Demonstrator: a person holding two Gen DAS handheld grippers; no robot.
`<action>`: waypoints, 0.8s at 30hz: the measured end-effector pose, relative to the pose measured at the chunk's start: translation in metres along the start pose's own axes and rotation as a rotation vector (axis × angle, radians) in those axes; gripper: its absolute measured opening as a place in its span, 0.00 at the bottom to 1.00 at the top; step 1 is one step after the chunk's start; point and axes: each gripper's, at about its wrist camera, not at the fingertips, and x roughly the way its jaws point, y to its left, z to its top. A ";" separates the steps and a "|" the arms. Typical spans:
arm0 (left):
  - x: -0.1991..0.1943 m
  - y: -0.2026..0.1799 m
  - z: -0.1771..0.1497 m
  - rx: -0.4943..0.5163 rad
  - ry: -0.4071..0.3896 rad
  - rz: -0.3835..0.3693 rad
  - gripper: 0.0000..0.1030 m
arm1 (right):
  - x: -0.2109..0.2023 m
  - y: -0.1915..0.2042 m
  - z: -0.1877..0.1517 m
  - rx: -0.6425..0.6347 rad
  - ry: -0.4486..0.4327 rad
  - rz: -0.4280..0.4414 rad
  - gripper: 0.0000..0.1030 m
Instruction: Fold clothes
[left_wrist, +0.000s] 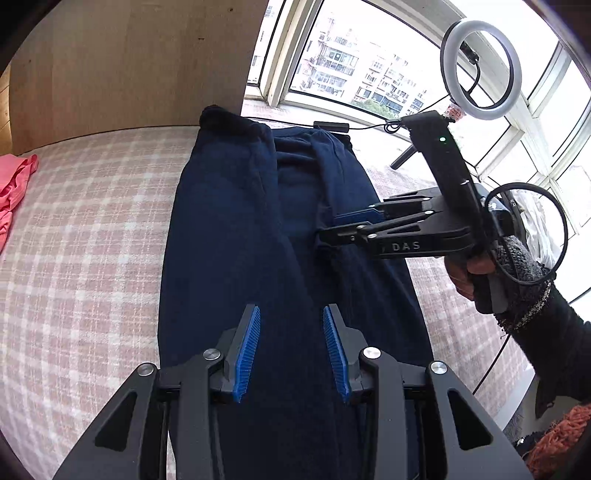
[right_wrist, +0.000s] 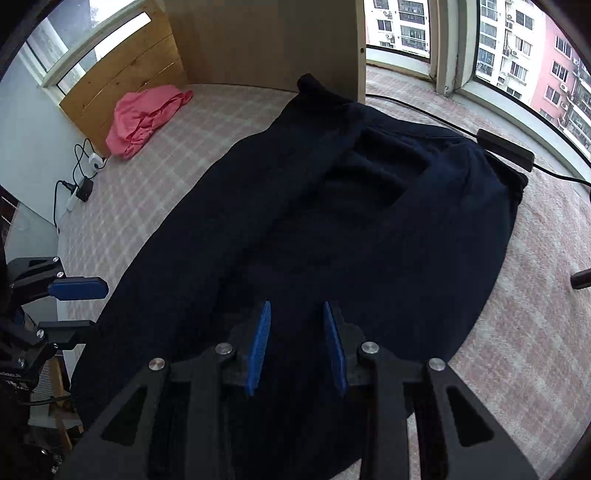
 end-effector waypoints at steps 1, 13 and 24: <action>-0.005 0.002 -0.007 -0.001 0.008 0.001 0.33 | 0.009 0.010 -0.002 -0.024 0.001 -0.024 0.29; -0.114 0.036 -0.127 0.063 0.096 -0.051 0.33 | -0.156 0.030 -0.113 0.349 -0.306 0.025 0.29; -0.155 0.054 -0.223 0.234 0.176 -0.182 0.37 | -0.129 0.170 -0.272 0.541 -0.249 -0.065 0.29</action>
